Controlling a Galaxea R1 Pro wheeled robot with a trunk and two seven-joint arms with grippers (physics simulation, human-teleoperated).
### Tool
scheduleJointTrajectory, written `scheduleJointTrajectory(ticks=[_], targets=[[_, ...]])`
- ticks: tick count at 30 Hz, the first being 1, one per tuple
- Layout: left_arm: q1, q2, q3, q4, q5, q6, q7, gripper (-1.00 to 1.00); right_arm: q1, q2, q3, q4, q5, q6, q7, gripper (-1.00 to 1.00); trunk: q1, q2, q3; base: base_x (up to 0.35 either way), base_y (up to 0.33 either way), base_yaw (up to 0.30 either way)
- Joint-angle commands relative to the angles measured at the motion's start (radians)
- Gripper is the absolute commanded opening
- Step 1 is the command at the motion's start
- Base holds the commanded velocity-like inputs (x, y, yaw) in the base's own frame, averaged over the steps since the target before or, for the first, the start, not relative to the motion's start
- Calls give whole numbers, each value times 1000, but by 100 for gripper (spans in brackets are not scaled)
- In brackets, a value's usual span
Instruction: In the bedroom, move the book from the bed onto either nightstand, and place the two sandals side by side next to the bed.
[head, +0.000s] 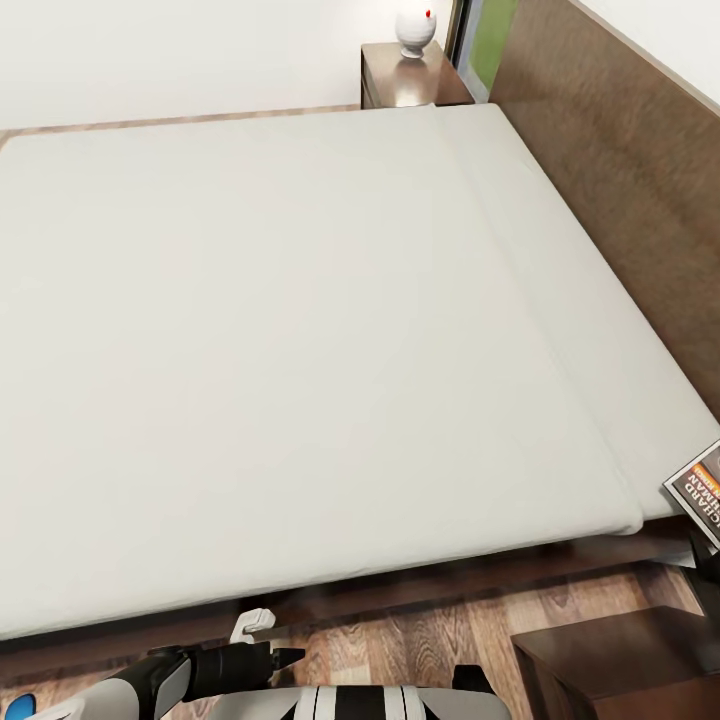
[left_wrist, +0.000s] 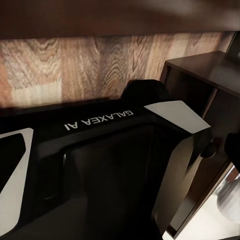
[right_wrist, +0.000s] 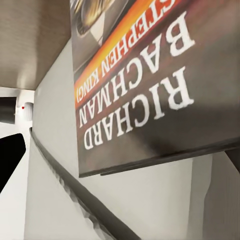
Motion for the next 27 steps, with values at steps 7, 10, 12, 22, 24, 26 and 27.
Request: scheduleJointTrajectory(ticks=[7, 10, 12, 22, 24, 26, 27], targets=[[0, 0, 8, -2, -8, 9, -3, 100, -1, 0, -1, 0, -7, 8, 1, 100, 0, 0, 0, 0, 0, 0], [0, 0, 7, -2, -8, 9, -3, 100, -1, 0, -1, 0, -7, 8, 1, 100, 0, 0, 0, 0, 0, 0], [0, 0, 7, -2, -8, 9, -3, 100, 0, 0, -1, 0, -7, 8, 1, 100, 0, 0, 0, 0, 0, 0], [0, 0, 7, -2, -8, 9, -3, 100, 0, 0, -1, 0, -7, 8, 1, 100, 0, 0, 0, 0, 0, 0], [0, 0, 7, -2, -8, 9, -3, 100, 0, 0, -2, 0, -7, 8, 1, -100, 0, 0, 0, 0, 0, 0], [0, 0, 7, -2, -8, 9, -3, 100, 0, 0, -3, 0, -7, 8, 1, -100, 0, 0, 0, 0, 0, 0], [0, 0, 7, -2, -8, 9, -3, 100, 0, 0, -3, 0, -7, 9, 1, -100, 0, 0, 0, 0, 0, 0]])
